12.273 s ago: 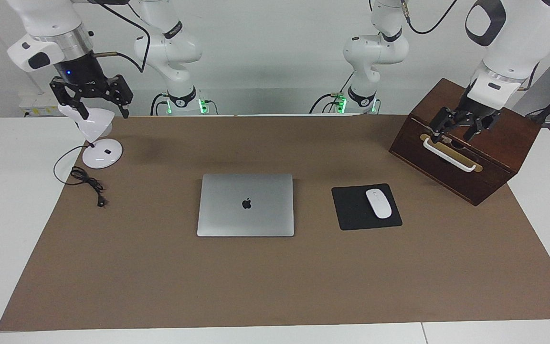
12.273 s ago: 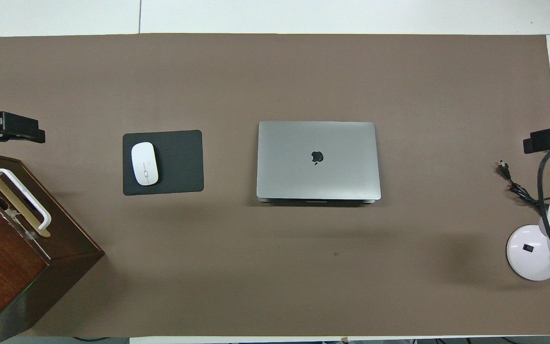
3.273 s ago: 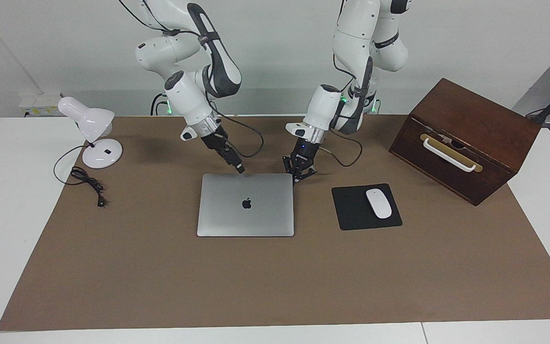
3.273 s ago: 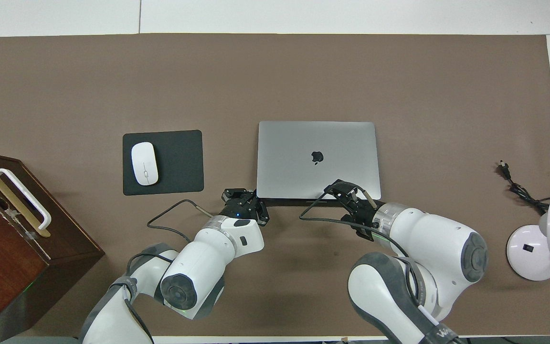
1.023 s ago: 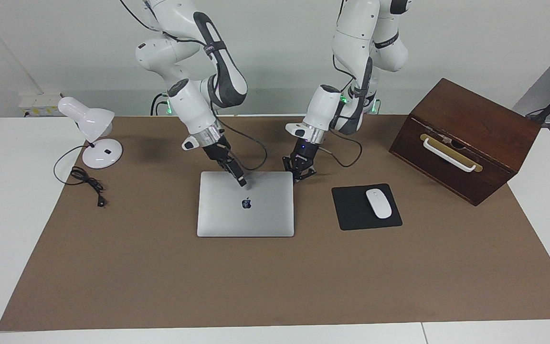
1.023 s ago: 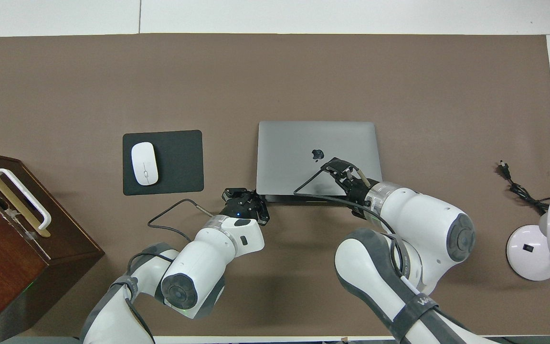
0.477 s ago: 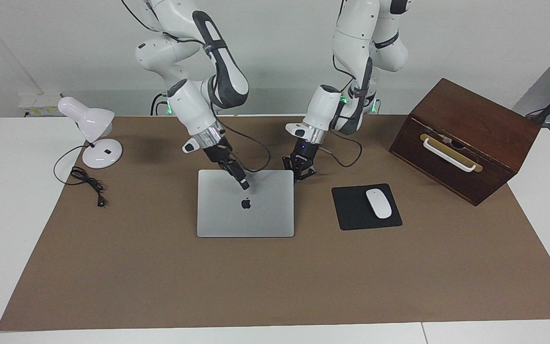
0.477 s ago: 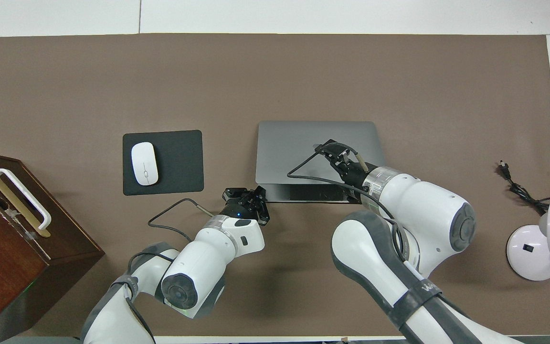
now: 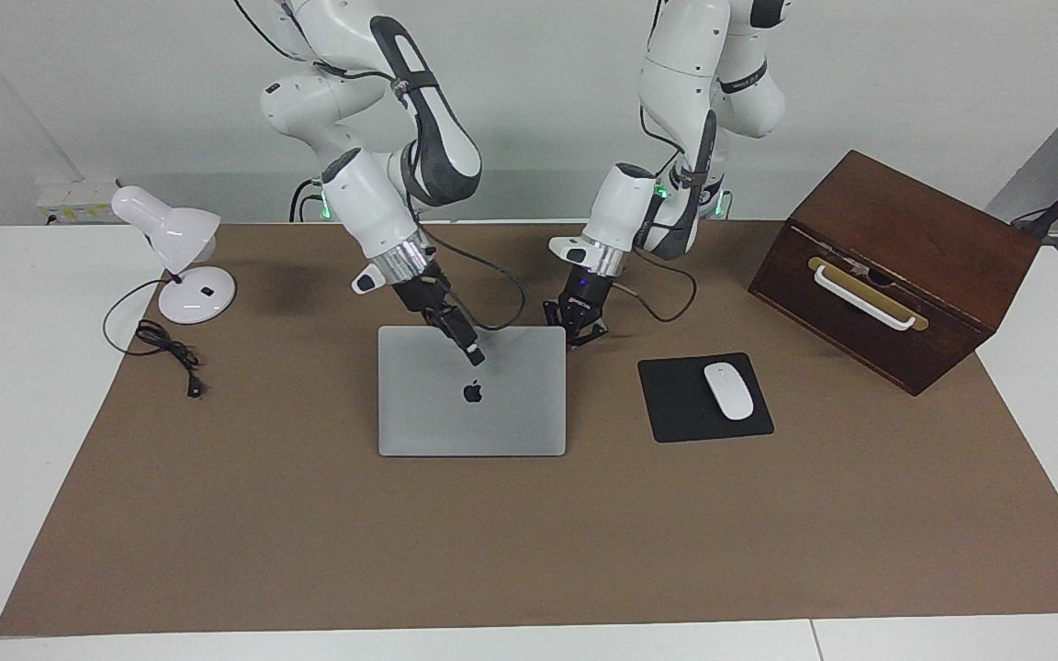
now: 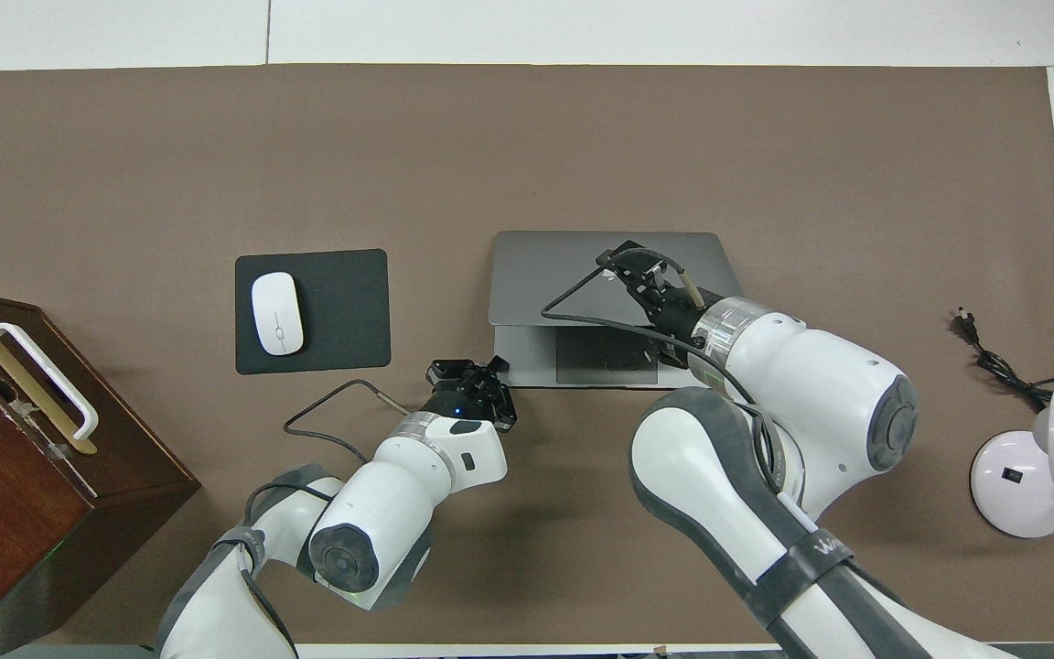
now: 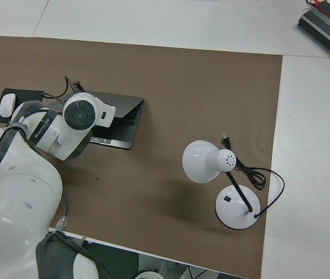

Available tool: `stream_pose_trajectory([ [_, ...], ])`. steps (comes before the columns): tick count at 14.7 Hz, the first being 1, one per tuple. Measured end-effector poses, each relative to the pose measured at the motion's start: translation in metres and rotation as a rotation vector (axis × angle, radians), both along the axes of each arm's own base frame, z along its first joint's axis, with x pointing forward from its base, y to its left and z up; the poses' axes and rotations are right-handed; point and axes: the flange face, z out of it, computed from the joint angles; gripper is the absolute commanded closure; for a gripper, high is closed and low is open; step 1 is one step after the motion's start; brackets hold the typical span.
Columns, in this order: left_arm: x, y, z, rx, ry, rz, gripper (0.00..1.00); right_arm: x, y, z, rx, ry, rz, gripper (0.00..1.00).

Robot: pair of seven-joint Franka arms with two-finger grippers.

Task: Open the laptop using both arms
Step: 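Push the lid farther from the robot with the right gripper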

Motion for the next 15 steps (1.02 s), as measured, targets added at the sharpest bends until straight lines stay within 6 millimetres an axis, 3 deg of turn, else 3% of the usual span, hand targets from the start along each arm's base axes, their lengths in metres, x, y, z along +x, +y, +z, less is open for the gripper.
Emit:
stream_pose_trajectory([
  [6,0.0,0.0,0.0,0.0,-0.001,-0.001,1.0,0.026,-0.006,0.019,0.0,-0.066,-0.005,0.0],
  [15,0.0,0.0,0.0,0.001,-0.002,-0.002,1.0,0.072,-0.026,0.025,-0.009,-0.094,-0.013,0.0],
])
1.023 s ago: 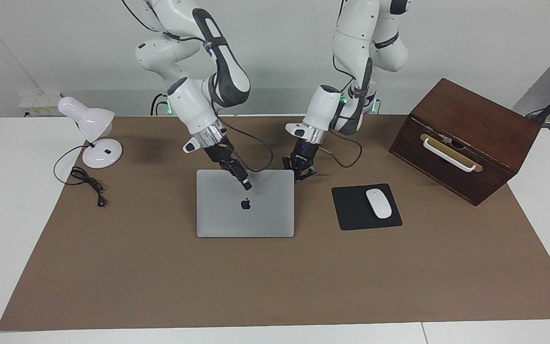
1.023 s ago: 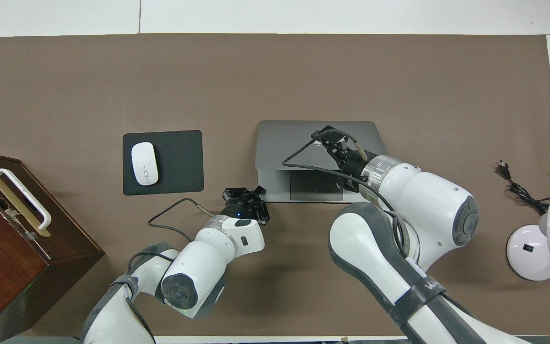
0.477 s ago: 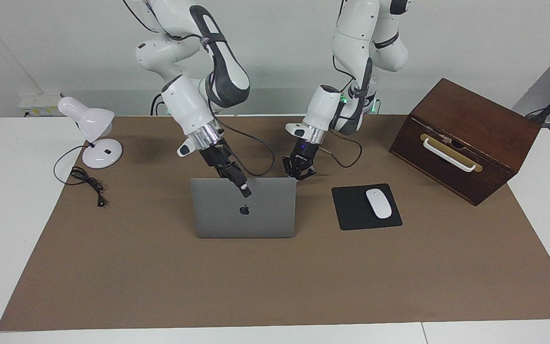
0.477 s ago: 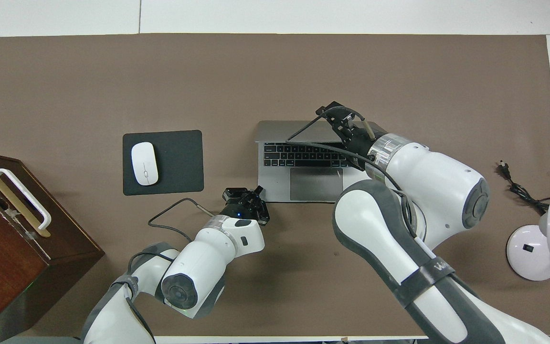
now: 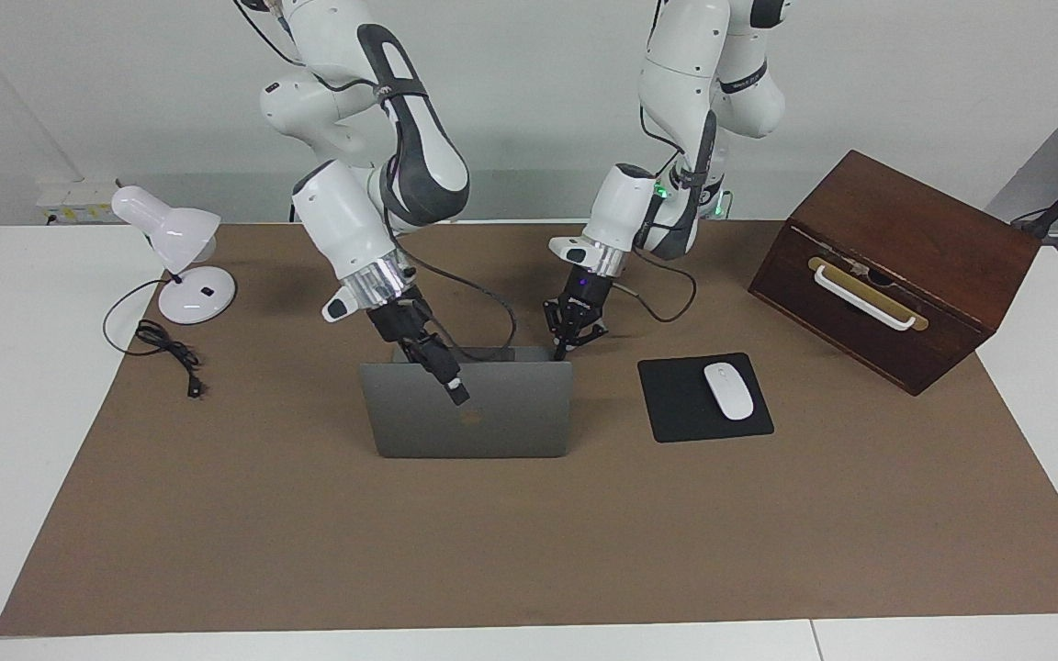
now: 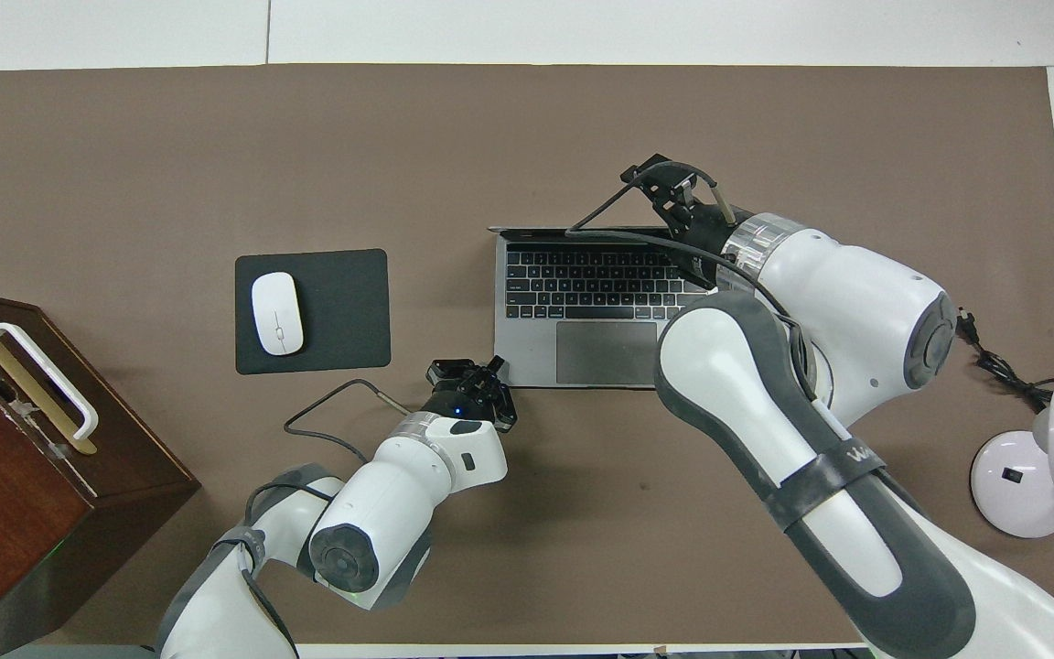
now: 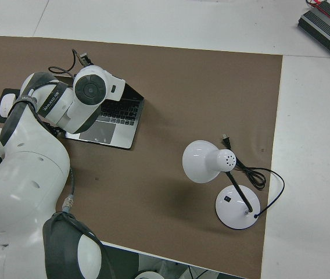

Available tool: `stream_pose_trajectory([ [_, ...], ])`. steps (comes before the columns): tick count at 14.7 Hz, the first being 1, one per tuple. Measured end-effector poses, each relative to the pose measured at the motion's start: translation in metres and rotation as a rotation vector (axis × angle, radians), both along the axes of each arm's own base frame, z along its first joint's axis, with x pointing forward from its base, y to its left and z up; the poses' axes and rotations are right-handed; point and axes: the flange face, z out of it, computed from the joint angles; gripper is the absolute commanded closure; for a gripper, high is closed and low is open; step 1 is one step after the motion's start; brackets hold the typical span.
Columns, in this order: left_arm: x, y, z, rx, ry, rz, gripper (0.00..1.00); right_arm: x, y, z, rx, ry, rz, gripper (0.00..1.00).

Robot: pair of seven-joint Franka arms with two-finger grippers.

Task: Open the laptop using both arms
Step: 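Push the lid farther from the robot with the right gripper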

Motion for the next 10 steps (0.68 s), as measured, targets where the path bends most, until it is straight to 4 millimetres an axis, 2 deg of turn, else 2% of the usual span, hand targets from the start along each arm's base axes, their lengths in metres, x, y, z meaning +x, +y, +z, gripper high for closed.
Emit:
stream_pose_trajectory([
  [10,0.0,0.0,0.0,0.001,-0.001,-0.001,1.0,0.028,-0.005,-0.003,-0.005,-0.014,-0.016,0.0],
])
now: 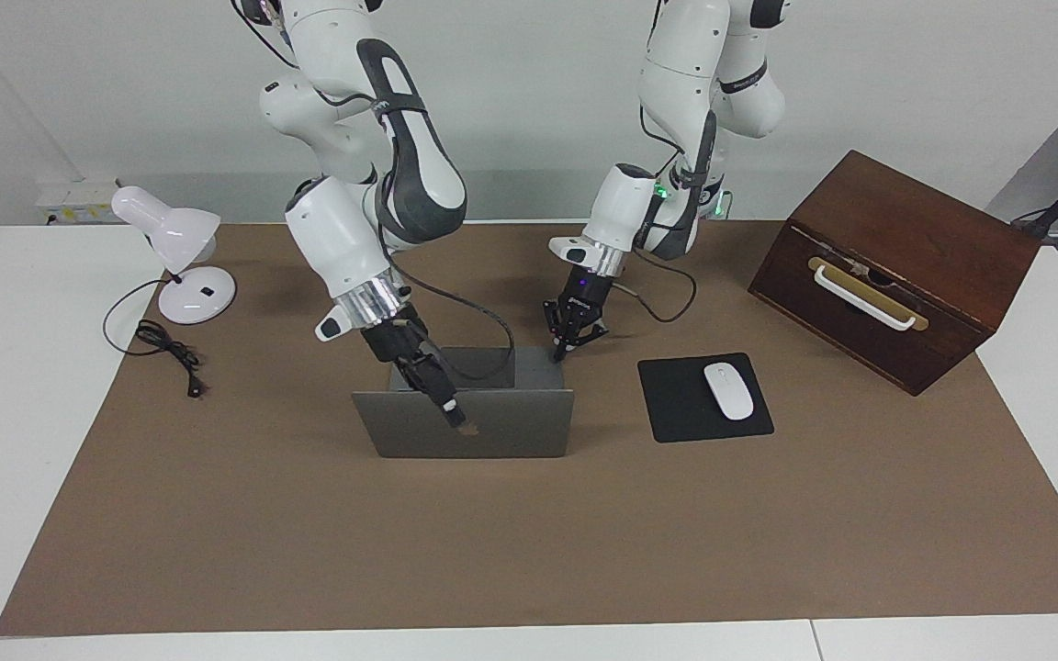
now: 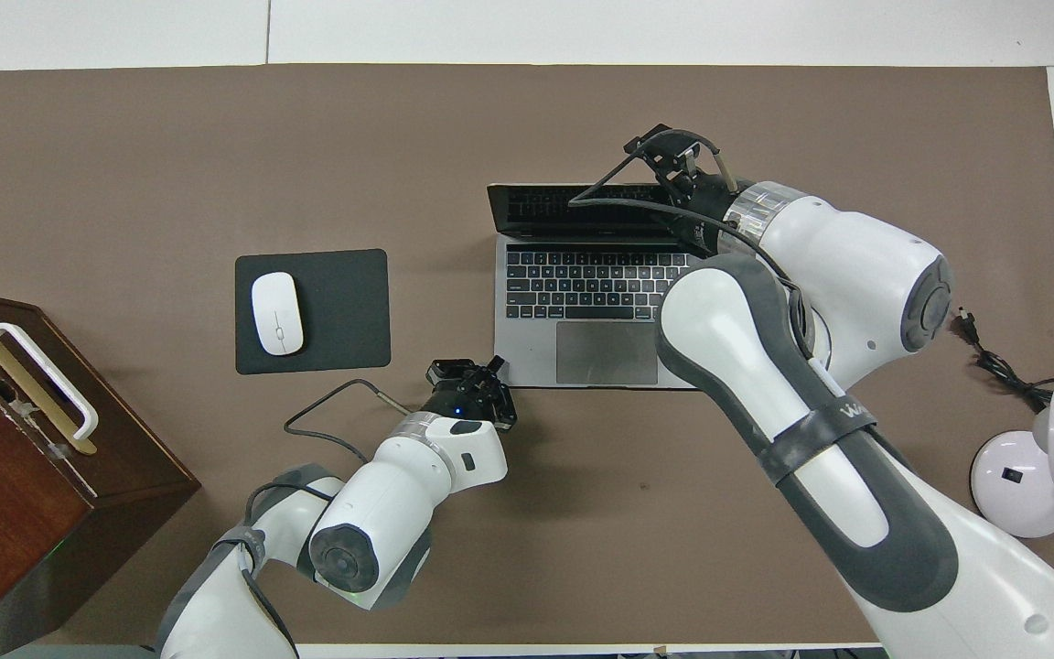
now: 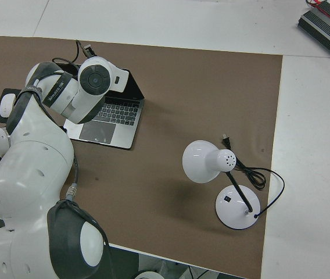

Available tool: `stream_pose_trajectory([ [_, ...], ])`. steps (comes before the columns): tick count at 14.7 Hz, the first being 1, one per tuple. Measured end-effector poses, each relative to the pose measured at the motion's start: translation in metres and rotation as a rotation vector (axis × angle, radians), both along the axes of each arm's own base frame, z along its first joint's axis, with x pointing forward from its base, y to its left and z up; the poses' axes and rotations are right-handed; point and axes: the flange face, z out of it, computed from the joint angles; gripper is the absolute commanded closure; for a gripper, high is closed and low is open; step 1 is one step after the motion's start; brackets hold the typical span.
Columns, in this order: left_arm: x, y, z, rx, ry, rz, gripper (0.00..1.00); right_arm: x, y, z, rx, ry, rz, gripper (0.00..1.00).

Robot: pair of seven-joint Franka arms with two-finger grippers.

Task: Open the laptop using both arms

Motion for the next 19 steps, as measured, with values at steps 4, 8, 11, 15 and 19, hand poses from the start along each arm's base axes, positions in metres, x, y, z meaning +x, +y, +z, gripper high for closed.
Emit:
stream_pose_trajectory([
  [4,0.0,0.0,0.0,0.0,0.0,0.0,1.0,0.008,-0.002,-0.001,0.001,0.0,-0.002,0.0],
  [8,0.0,0.0,0.0,0.0,0.0,0.0,1.0,0.017,-0.005,0.0,0.016,0.015,0.013,0.0],
  [11,0.0,0.0,0.0,0.0,0.0,0.0,1.0,0.021,-0.007,0.003,0.019,0.012,0.013,0.0],
  [15,0.0,0.0,0.0,0.0,-0.001,0.0,1.0,0.023,-0.01,0.004,0.021,0.009,0.009,0.0],
  [19,0.0,0.0,0.0,0.0,-0.001,0.0,1.0,0.022,-0.008,0.002,0.03,0.032,0.03,0.0],
])
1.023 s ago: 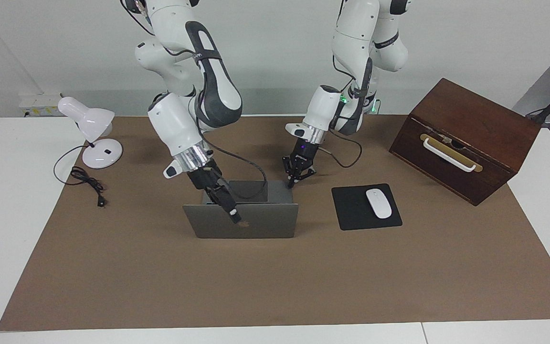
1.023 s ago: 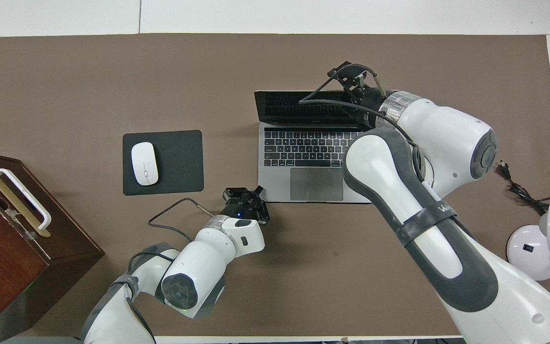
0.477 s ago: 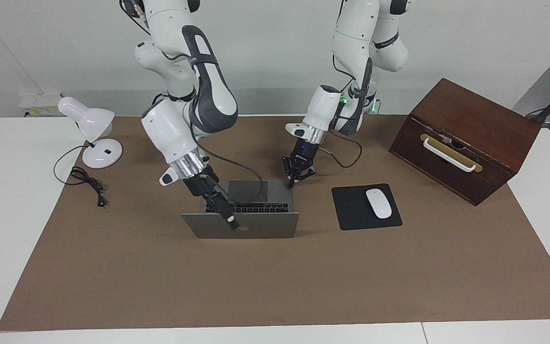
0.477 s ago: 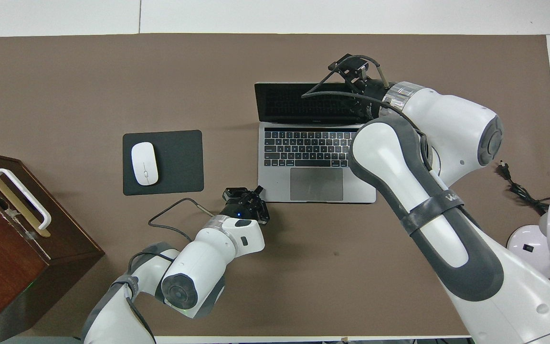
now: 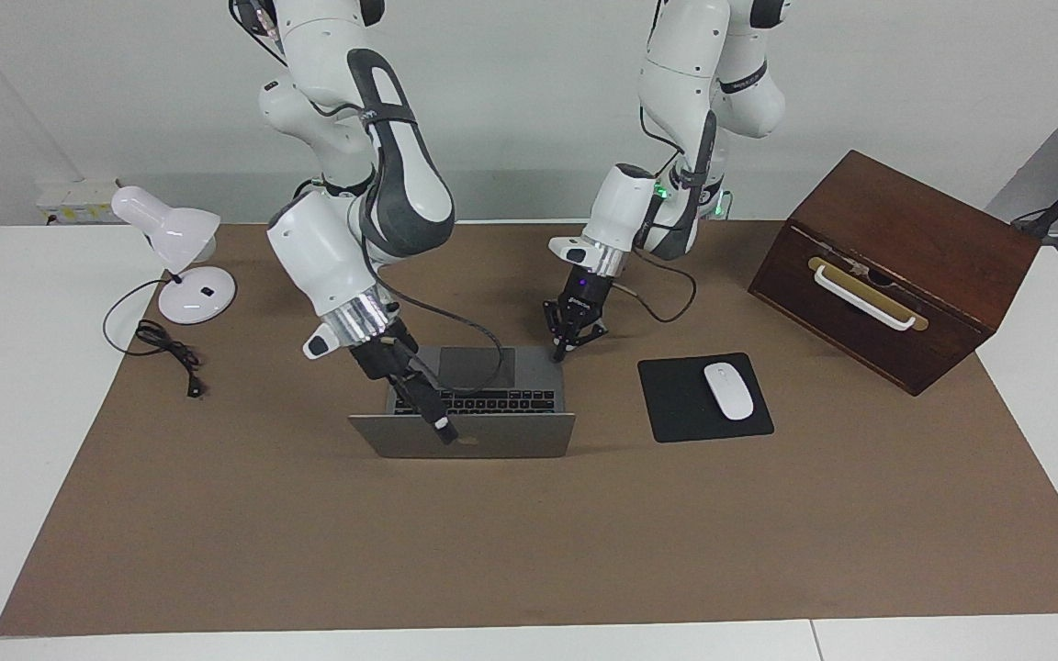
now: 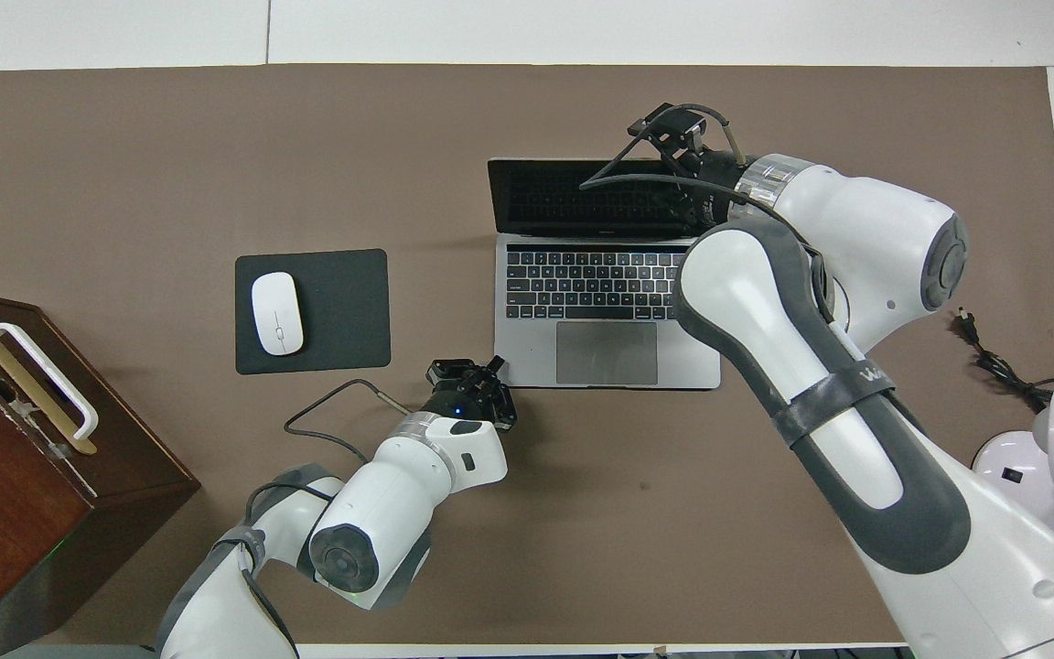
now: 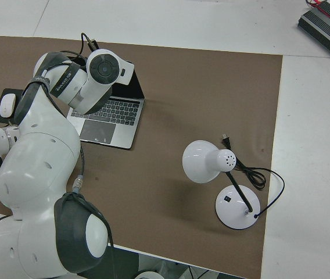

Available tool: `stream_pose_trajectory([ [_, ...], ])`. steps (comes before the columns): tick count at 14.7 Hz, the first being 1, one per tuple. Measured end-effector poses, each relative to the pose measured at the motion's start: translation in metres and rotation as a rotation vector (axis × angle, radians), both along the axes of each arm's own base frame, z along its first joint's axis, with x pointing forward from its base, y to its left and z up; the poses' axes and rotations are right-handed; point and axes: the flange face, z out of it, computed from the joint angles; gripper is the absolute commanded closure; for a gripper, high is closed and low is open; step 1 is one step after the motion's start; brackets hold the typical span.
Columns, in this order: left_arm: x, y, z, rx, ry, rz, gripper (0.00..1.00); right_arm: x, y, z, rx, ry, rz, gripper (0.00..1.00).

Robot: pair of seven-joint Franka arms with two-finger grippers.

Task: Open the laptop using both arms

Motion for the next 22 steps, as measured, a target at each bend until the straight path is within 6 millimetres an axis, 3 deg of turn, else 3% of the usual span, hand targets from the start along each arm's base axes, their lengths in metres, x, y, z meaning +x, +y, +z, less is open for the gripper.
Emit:
stream_pose_trajectory([
  [9,0.006,-0.006,0.003,-0.022,-0.001,0.018,1.0,-0.002,-0.002,0.025,0.034,-0.006,0.026,0.0],
  [14,0.01,-0.008,0.022,-0.071,-0.014,0.047,1.0,0.002,0.0,0.06,0.068,-0.055,0.015,0.0],
  [19,0.012,-0.006,0.027,-0.08,-0.004,0.065,1.0,0.006,0.002,0.106,0.132,-0.098,-0.015,0.0],
  [22,0.023,0.003,0.047,-0.061,0.046,0.09,1.0,0.009,0.003,0.126,0.157,-0.122,-0.026,0.0],
])
